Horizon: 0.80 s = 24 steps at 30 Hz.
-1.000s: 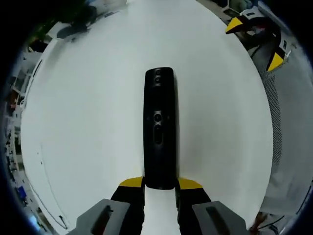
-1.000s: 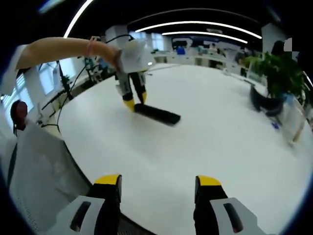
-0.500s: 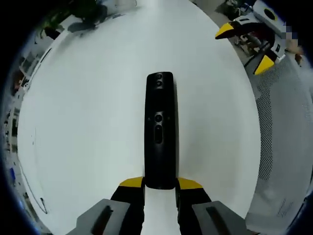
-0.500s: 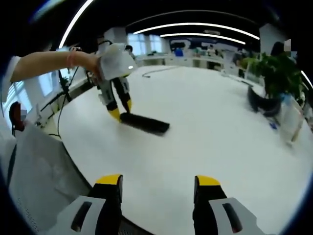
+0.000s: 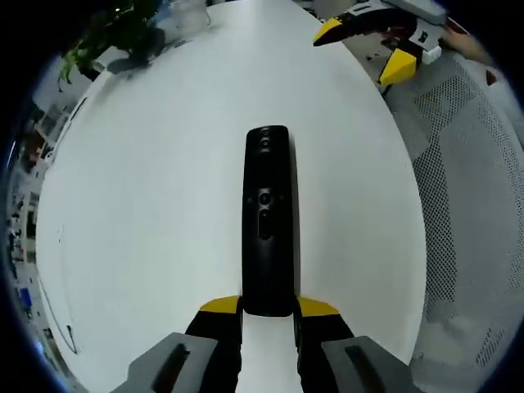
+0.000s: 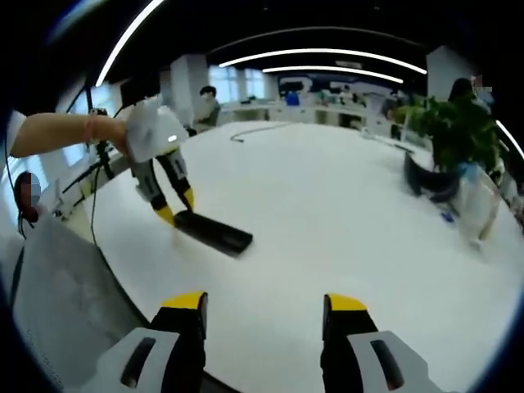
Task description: Press the specified remote control buttons in sequence, fully releasing each button before pressing the next.
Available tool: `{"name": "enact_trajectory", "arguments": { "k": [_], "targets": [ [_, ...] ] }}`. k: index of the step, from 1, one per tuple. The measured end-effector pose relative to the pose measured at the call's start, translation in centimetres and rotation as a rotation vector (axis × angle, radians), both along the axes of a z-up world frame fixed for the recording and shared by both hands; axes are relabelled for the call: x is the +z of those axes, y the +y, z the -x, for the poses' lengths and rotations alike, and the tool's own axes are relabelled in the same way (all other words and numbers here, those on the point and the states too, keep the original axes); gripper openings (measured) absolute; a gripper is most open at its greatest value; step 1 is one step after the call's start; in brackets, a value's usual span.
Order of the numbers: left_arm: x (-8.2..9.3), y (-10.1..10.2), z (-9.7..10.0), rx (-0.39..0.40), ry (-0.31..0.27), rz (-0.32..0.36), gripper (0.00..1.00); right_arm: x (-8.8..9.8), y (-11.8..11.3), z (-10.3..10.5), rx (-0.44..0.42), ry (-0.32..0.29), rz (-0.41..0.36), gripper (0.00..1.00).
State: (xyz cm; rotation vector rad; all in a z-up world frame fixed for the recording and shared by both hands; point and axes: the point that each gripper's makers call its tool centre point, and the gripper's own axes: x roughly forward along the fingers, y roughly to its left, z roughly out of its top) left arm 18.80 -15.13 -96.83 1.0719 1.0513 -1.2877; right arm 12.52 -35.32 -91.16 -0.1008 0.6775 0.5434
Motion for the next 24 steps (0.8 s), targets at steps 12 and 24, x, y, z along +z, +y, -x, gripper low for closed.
{"name": "enact_trajectory", "arguments": {
  "k": [12,24],
  "targets": [
    [0.1,0.5,1.9,0.044,0.001,0.094,0.23,0.0,0.3,0.1,0.02,-0.001,0.013,0.5],
    [0.1,0.8,3.5,0.045,-0.001,0.129,0.23,-0.1,0.4,0.2,0.032,0.003,0.013,0.48]
  ]
}}
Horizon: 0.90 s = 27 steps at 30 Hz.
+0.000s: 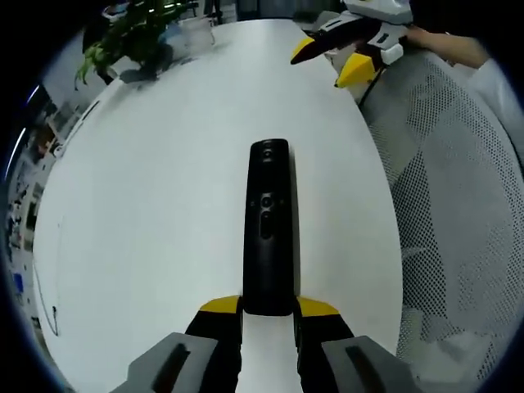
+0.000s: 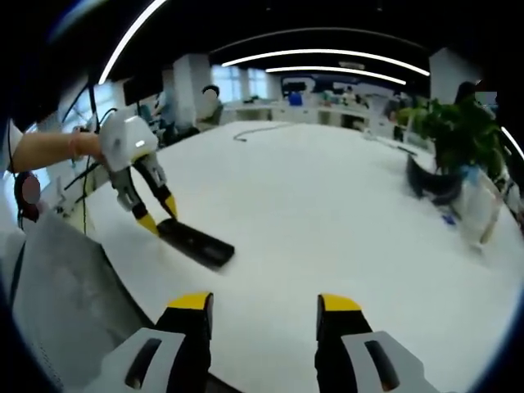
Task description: Press the specified remote control buttons in sequence, fully releasing each button before pressing the next.
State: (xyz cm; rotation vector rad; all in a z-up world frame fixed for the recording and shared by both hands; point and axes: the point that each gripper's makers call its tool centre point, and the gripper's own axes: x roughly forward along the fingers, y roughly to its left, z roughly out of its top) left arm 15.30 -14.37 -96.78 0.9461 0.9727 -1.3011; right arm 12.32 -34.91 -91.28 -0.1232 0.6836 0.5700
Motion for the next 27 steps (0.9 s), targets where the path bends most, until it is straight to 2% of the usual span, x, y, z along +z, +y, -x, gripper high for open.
{"name": "enact_trajectory", "arguments": {
  "k": [27],
  "targets": [
    [0.1,0.4,3.8,0.019,-0.004,0.046,0.23,-0.1,0.4,0.3,0.031,0.004,-0.005,0.42]
  ]
}}
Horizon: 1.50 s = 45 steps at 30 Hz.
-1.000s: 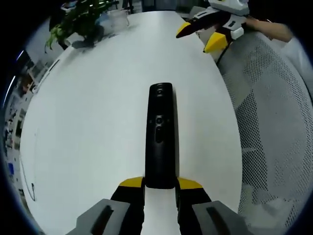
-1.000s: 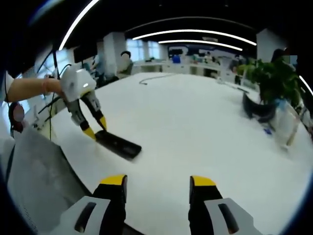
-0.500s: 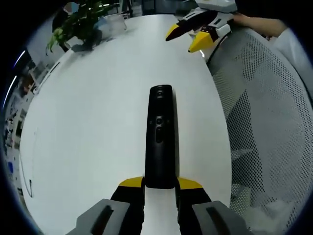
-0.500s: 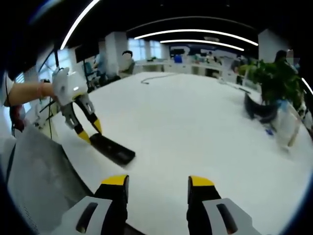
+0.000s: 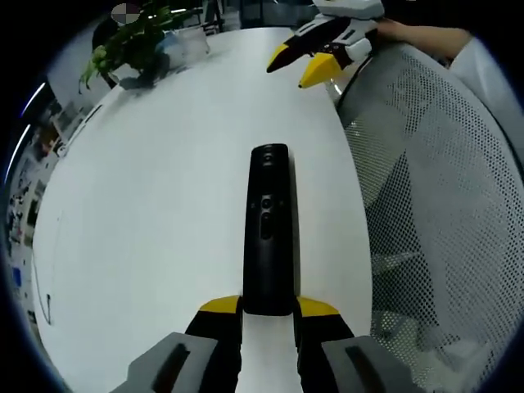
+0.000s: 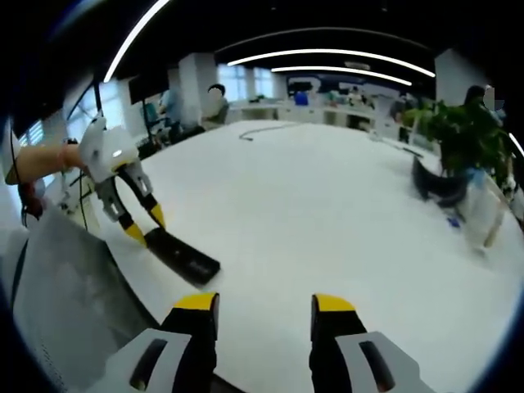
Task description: Press the specified remote control buttons in sequence, fully releasing each button before pressing the next.
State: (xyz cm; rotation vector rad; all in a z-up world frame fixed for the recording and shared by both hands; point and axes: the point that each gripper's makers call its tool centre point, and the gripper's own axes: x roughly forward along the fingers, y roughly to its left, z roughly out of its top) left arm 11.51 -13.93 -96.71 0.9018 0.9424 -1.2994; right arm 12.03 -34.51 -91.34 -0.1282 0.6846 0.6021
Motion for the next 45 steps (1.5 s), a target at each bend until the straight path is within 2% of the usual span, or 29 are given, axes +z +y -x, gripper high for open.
{"name": "enact_trajectory", "arguments": {
  "k": [13,24,26,31,34,36,40,42,45],
  "targets": [
    [0.0,0.0,1.9,-0.01,-0.002,0.001,0.23,0.0,0.4,0.3,0.025,0.005,0.001,0.38],
    [0.1,0.0,1.9,-0.023,-0.003,0.088,0.24,-0.1,0.7,0.4,0.044,0.006,-0.001,0.37],
    [0.2,0.0,1.9,-0.016,0.001,0.113,0.24,0.0,0.7,0.4,0.043,0.005,-0.002,0.37],
    [0.2,0.0,1.8,0.015,-0.007,0.226,0.24,0.0,0.8,0.4,0.044,0.002,-0.009,0.37],
    [0.4,-0.4,1.7,0.054,-0.012,0.367,0.24,0.1,0.8,0.4,0.044,0.0,-0.015,0.36],
    [0.5,-0.3,1.7,0.078,-0.015,0.421,0.24,0.1,0.8,0.4,0.043,-0.002,-0.016,0.36],
    [0.5,-0.7,1.7,0.114,-0.023,0.437,0.26,0.2,0.8,0.3,0.038,-0.004,-0.02,0.35],
    [0.6,-1.1,1.7,0.104,-0.034,0.448,0.28,0.2,0.7,0.3,0.04,-0.003,-0.019,0.35],
    [0.6,-1.6,1.7,0.089,-0.028,0.44,0.27,0.1,0.8,0.4,0.045,-0.001,-0.018,0.35]
  ]
}}
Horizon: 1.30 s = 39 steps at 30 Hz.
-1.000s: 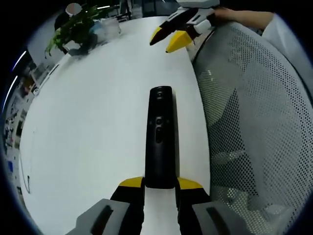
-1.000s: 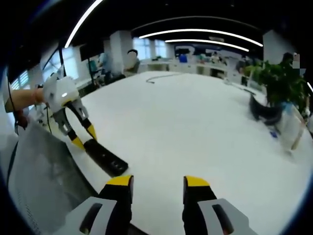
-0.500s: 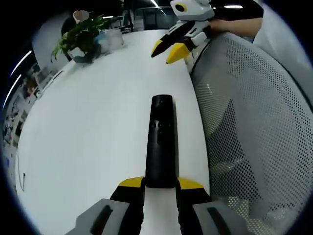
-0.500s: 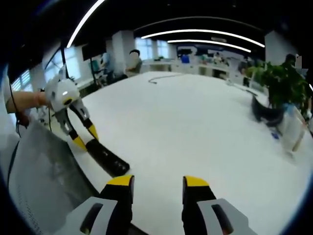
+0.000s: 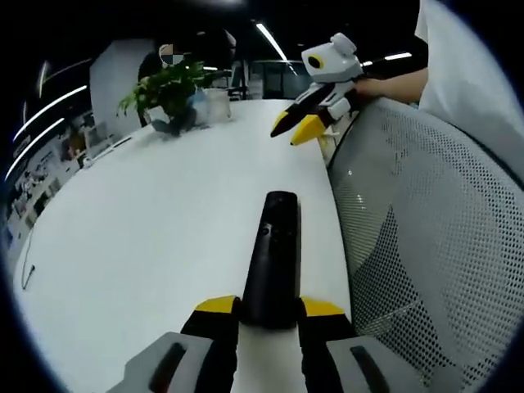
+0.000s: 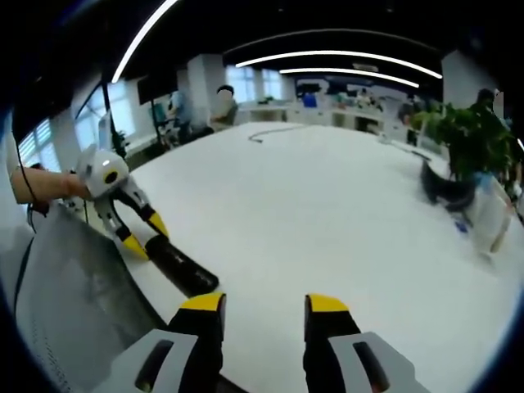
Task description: Press the specified remote control buttons in sequence, fully releasing each button before pressing the next.
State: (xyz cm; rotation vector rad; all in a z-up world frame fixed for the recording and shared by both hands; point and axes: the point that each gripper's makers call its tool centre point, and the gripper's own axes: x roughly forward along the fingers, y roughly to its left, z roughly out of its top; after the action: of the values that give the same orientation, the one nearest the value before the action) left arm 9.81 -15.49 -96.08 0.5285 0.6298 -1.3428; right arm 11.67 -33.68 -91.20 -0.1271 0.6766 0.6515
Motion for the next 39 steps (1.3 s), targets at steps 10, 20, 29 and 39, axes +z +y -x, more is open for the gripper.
{"name": "enact_trajectory", "arguments": {
  "k": [10,20,29,39],
  "targets": [
    [0.0,-1.0,1.1,-0.05,-0.002,-0.023,0.24,-0.7,2.0,1.7,0.136,0.061,-0.006,0.18],
    [-0.2,-0.6,2.1,-0.103,0.006,-0.041,0.24,-1.9,3.7,3.6,0.323,0.124,0.083,0.13],
    [-0.2,-0.7,2.2,-0.063,0.003,-0.021,0.25,-2.0,5.0,3.8,0.453,0.149,0.102,0.0],
    [-0.1,-0.6,2.2,-0.059,-0.002,0.005,0.24,-2.5,7.0,3.6,0.564,0.17,0.133,0.0]
  ]
}}
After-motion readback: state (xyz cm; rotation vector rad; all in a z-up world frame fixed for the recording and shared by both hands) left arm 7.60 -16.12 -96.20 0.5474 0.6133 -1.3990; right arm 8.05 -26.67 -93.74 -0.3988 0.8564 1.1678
